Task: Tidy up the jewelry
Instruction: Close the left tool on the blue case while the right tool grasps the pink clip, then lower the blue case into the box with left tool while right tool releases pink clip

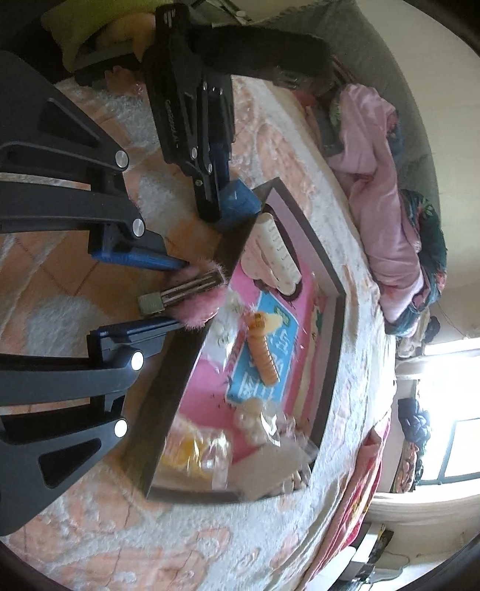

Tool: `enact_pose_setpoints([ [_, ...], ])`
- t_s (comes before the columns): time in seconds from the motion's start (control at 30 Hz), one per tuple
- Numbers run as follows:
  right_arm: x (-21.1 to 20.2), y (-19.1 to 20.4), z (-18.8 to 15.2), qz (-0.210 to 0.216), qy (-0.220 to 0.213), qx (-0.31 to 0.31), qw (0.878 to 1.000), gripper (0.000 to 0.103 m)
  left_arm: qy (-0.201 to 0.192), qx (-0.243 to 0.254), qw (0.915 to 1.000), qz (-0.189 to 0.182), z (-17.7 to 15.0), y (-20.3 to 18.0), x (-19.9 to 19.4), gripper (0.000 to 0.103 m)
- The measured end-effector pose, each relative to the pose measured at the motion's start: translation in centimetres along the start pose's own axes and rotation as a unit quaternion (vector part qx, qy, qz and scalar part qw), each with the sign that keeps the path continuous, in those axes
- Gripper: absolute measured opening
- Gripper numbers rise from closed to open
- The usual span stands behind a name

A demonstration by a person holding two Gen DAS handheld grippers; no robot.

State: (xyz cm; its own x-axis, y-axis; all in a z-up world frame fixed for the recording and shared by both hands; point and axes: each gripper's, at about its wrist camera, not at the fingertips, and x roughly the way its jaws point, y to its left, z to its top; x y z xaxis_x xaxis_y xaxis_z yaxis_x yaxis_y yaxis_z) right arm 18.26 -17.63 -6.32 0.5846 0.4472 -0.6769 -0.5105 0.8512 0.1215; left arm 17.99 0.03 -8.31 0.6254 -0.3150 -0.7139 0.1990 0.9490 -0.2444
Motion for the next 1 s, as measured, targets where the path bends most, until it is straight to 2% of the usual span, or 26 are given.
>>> enact_pose_setpoints([
  [0.17, -1.5, -0.8, 0.2, -0.005, -0.016, 0.014, 1.000, 0.024, -0.005, -0.005, 1.0000, 0.002, 0.0, 0.0, -0.2, 0.020],
  [0.33, -2.7, -1.2, 0.6, -0.004, -0.032, 0.018, 0.999, 0.024, -0.023, 0.001, 0.9997, 0.000, 0.1, -0.4, -2.0, 0.020],
  [0.53, -3.5, -1.8, 1.3, -0.017, -0.049, 0.017, 0.999, 0.024, -0.042, 0.009, 0.9991, -0.002, 1.3, -1.4, -3.1, 0.020],
  [1.0, -3.2, -5.9, 2.7, -0.066, -0.065, 0.048, 0.995, 0.023, -0.049, 0.040, 0.9980, -0.011, 5.6, -5.6, -0.1, 0.020],
])
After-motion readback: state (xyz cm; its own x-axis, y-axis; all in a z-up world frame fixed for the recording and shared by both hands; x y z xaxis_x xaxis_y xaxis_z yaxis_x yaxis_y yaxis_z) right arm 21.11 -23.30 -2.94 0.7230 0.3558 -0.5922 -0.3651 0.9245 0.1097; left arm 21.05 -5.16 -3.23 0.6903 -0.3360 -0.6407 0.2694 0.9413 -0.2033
